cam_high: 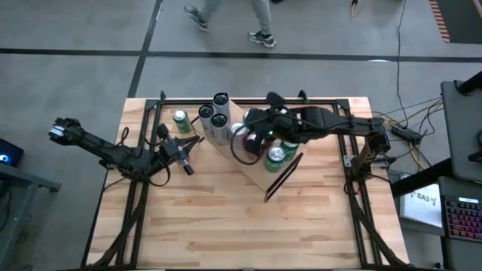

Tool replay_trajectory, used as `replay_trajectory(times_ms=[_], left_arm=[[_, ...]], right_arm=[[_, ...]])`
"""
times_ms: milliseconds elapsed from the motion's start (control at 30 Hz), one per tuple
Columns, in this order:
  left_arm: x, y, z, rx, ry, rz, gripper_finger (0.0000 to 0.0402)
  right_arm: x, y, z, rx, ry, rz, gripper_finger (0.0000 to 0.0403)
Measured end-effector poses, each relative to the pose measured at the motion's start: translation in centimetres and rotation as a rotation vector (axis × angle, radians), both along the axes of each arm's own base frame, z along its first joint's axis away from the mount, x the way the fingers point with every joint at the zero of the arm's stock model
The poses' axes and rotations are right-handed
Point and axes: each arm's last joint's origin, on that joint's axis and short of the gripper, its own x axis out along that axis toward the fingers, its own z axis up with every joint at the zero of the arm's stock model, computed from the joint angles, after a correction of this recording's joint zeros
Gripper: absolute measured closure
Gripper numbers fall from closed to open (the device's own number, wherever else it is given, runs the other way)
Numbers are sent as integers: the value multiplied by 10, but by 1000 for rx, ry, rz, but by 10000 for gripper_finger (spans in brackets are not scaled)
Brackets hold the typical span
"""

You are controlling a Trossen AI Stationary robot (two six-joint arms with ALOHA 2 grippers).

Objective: Place canned beverage on shelf
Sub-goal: Adjust the blue soda can

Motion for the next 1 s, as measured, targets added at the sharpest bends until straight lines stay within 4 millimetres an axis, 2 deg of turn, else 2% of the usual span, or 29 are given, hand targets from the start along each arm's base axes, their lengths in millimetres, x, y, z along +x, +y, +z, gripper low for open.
replay_trajectory(times_ms=[233,567,700,833,1000], left_arm=[[0,0,0,0,0,0,401],[0,0,0,-13,-9,-1,401],[0,0,0,-18,-12,0,401],[-1,2,4,1,-32,47,401],[-3,7,29,73,-41,123,401]], right_arm=[[-21,-20,15,10,71,-93,390],[-35,-50,23,-33,104,-129,390],[-39,-64,29,-19,95,-67,390],[-38,-87,34,6,35,13,390],[-37,-117,36,21,-23,137,390]])
